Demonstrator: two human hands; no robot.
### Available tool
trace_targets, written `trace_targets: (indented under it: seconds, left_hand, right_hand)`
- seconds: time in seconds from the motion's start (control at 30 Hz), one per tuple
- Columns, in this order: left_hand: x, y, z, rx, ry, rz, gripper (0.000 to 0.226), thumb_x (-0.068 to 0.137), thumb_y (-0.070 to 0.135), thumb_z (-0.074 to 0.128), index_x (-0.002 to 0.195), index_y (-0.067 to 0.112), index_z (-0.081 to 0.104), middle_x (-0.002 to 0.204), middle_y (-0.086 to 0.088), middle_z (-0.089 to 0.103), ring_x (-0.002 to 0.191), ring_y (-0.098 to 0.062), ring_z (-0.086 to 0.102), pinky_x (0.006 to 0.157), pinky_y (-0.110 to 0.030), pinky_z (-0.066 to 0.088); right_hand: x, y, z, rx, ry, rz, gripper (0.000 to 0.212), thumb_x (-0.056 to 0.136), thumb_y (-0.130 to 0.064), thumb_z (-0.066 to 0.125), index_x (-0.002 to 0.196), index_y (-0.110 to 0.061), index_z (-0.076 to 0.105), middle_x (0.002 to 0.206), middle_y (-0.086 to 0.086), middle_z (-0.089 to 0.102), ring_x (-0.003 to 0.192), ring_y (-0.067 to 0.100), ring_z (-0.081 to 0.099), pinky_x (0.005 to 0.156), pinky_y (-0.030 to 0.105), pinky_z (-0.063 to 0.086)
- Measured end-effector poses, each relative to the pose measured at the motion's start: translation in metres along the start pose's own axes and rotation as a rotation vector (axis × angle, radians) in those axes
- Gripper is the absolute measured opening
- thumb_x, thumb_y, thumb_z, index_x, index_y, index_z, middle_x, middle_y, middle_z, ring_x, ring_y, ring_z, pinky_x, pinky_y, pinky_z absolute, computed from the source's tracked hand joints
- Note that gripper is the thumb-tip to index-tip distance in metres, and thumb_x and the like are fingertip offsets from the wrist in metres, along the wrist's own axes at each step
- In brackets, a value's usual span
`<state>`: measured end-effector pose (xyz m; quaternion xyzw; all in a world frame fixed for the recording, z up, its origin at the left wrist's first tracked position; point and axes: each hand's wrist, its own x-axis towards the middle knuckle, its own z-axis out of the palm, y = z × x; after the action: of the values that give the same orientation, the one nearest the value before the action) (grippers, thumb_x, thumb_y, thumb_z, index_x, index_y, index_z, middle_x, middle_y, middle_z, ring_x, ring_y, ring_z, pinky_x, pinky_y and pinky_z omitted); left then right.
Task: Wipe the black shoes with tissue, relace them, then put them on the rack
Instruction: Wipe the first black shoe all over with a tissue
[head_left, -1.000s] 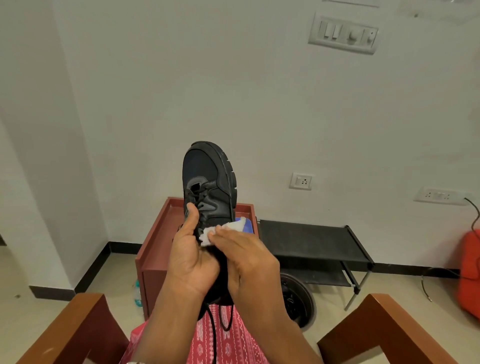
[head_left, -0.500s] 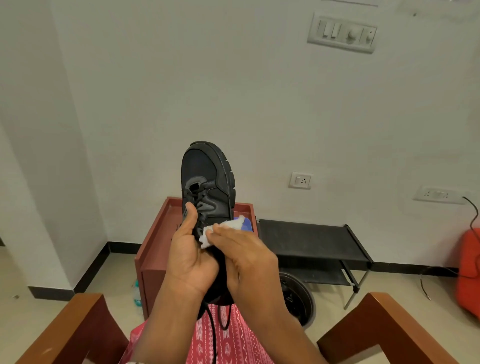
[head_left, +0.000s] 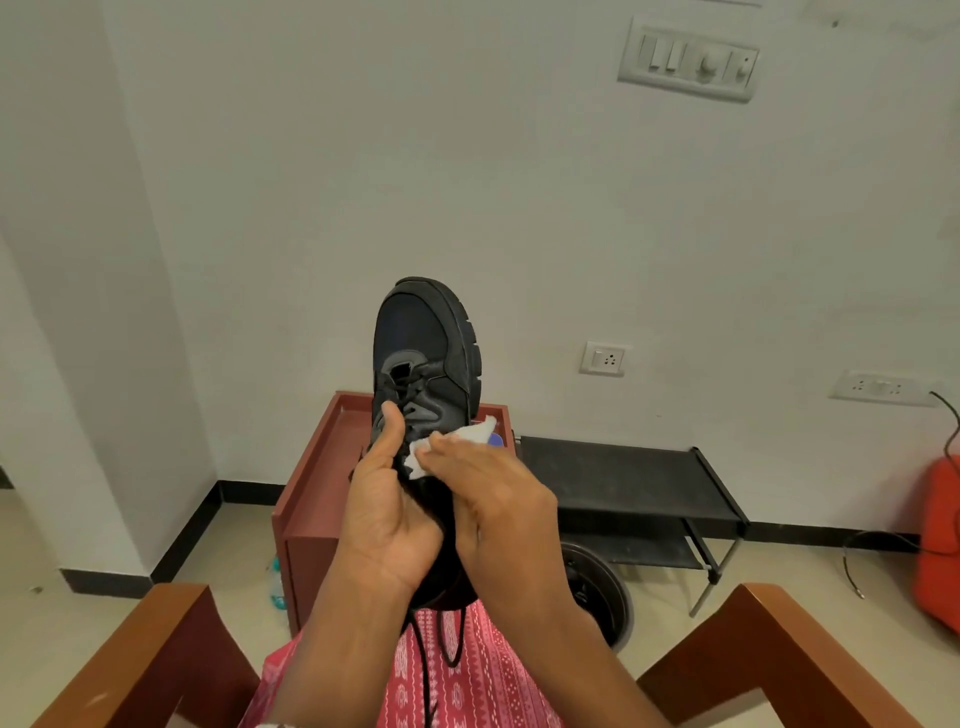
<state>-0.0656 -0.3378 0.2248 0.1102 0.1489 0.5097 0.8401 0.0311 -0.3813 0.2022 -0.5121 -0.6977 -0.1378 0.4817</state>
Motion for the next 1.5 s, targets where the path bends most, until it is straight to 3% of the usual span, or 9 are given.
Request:
trace_targets:
  seconds: [0.2,0.37,0.5,0.67,0.87,1.07,1.3,1.43,1.5]
  left_hand:
    - [0.005,0.010,-0.008,0.010,0.007,0.057,0.058,0.088,0.049,0.062,0.132,0.012,0.062,0.132,-0.013,0.064,0.123,-0.030,0.061,0.104,-0.048,0.048]
    - [-0.002,-0.001,0.000,-0.015,-0.023,0.022,0.054,0.092,0.047,0.061,0.119,0.000,0.067,0.109,-0.017,0.072,0.092,-0.027,0.074,0.071,-0.035,0.062]
    - [-0.003,-0.003,0.000,-0.028,-0.033,0.018,0.052,0.091,0.045,0.062,0.120,0.001,0.067,0.107,-0.015,0.072,0.096,-0.024,0.074,0.075,-0.033,0.062]
    - [0.003,0.006,-0.006,0.013,-0.013,0.049,0.054,0.088,0.046,0.065,0.128,0.009,0.065,0.128,-0.017,0.066,0.119,-0.032,0.063,0.101,-0.051,0.050]
    - [-0.007,-0.001,0.004,-0.018,-0.017,-0.075,0.061,0.088,0.049,0.064,0.125,0.001,0.065,0.115,-0.018,0.071,0.101,-0.028,0.072,0.077,-0.038,0.062]
    - [-0.017,-0.010,0.012,-0.066,-0.105,-0.128,0.048,0.094,0.043,0.060,0.112,0.001,0.074,0.118,-0.015,0.071,0.103,-0.027,0.072,0.086,-0.043,0.058]
    - [-0.006,0.005,0.001,0.107,-0.010,-0.095,0.059,0.091,0.053,0.060,0.113,-0.001,0.073,0.113,-0.022,0.071,0.091,-0.030,0.074,0.076,-0.042,0.062]
    - [-0.012,0.001,0.008,-0.010,-0.021,-0.145,0.057,0.091,0.049,0.062,0.116,-0.002,0.071,0.110,-0.019,0.072,0.088,-0.028,0.075,0.065,-0.036,0.062]
    - [-0.017,-0.006,0.014,-0.060,-0.053,-0.155,0.049,0.093,0.043,0.062,0.114,0.000,0.073,0.112,-0.015,0.073,0.095,-0.026,0.074,0.074,-0.037,0.063]
  right_hand:
    - [-0.036,-0.008,-0.009,0.054,-0.021,-0.032,0.034,0.085,0.000,0.067,0.114,-0.015,0.075,0.119,-0.004,0.072,0.109,0.010,0.067,0.103,0.015,0.045]
    - [0.004,0.002,0.000,0.057,0.029,-0.013,0.025,0.090,-0.011,0.058,0.105,-0.010,0.078,0.113,0.003,0.075,0.108,0.015,0.069,0.100,0.025,0.050]
    - [0.009,0.004,0.001,0.014,0.049,-0.036,0.025,0.091,-0.010,0.059,0.108,-0.010,0.077,0.115,0.003,0.074,0.113,0.016,0.068,0.103,0.027,0.049]
    - [-0.038,-0.004,-0.008,0.096,0.004,-0.070,0.032,0.090,0.001,0.065,0.117,-0.012,0.074,0.124,-0.002,0.070,0.119,0.008,0.062,0.106,0.022,0.046]
    - [-0.012,0.016,0.002,0.037,0.039,-0.067,0.031,0.087,0.003,0.070,0.115,-0.010,0.075,0.122,0.003,0.071,0.119,0.015,0.064,0.103,0.032,0.050]
    - [0.022,0.035,0.007,-0.072,0.183,-0.044,0.029,0.091,-0.001,0.067,0.119,-0.008,0.073,0.125,0.006,0.070,0.125,0.019,0.061,0.102,0.038,0.051]
    - [-0.034,0.012,0.002,0.040,0.056,-0.106,0.028,0.097,-0.006,0.057,0.121,-0.008,0.072,0.128,0.004,0.068,0.125,0.013,0.060,0.106,0.031,0.048]
    - [-0.009,0.024,0.002,-0.056,0.092,-0.156,0.026,0.096,-0.009,0.058,0.116,-0.003,0.073,0.123,0.010,0.070,0.123,0.020,0.062,0.105,0.034,0.049]
    - [0.013,0.034,0.001,-0.115,0.145,-0.161,0.026,0.094,-0.005,0.060,0.116,-0.002,0.073,0.123,0.011,0.070,0.122,0.022,0.061,0.105,0.035,0.049]
